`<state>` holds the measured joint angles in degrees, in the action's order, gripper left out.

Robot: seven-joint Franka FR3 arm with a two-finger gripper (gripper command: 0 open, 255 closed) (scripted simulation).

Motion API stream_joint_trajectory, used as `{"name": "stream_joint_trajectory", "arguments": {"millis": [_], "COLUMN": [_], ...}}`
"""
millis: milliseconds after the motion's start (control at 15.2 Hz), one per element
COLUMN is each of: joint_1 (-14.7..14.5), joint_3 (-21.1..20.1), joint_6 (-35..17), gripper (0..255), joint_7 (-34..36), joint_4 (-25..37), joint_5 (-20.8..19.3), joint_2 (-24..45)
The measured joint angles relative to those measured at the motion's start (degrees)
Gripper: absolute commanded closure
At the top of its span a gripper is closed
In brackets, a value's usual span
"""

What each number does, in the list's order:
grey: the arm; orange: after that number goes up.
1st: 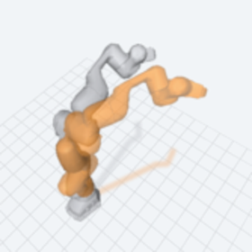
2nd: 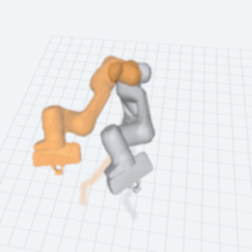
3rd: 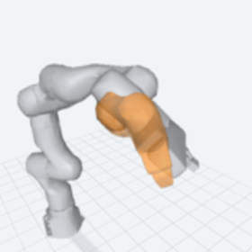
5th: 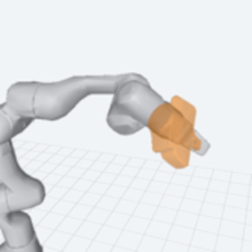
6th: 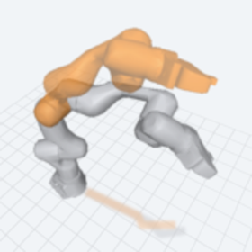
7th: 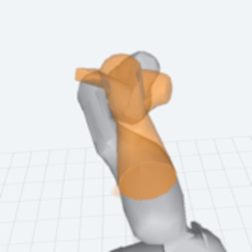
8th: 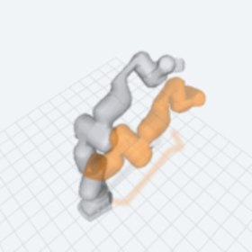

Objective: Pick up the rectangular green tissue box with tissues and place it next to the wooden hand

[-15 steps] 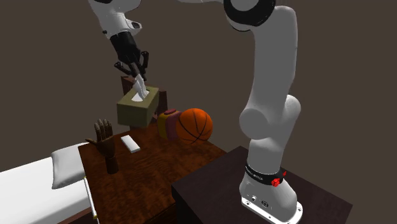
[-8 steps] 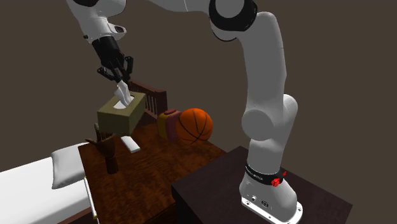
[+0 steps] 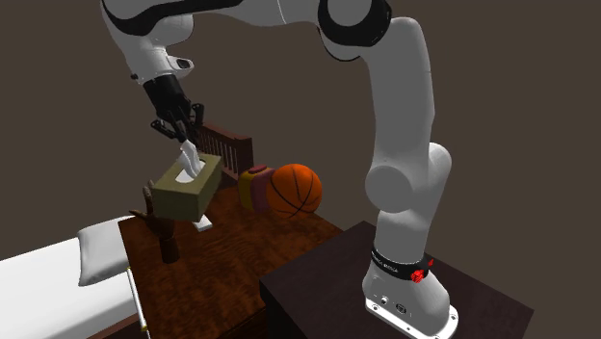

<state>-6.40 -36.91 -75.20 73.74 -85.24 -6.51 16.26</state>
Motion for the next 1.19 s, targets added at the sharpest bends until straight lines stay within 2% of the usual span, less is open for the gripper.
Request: {"name": "stream_joint_trajectory", "arguments": {"millis": [1188], "joint_1": [0.66], "joint_3": [0.62], "joint_6": [-13.34], "gripper": [255], "joint_7": [0.40], "joint_4": [-12.33], "joint_5": [-0.94], "joint_2": [1.34]}}
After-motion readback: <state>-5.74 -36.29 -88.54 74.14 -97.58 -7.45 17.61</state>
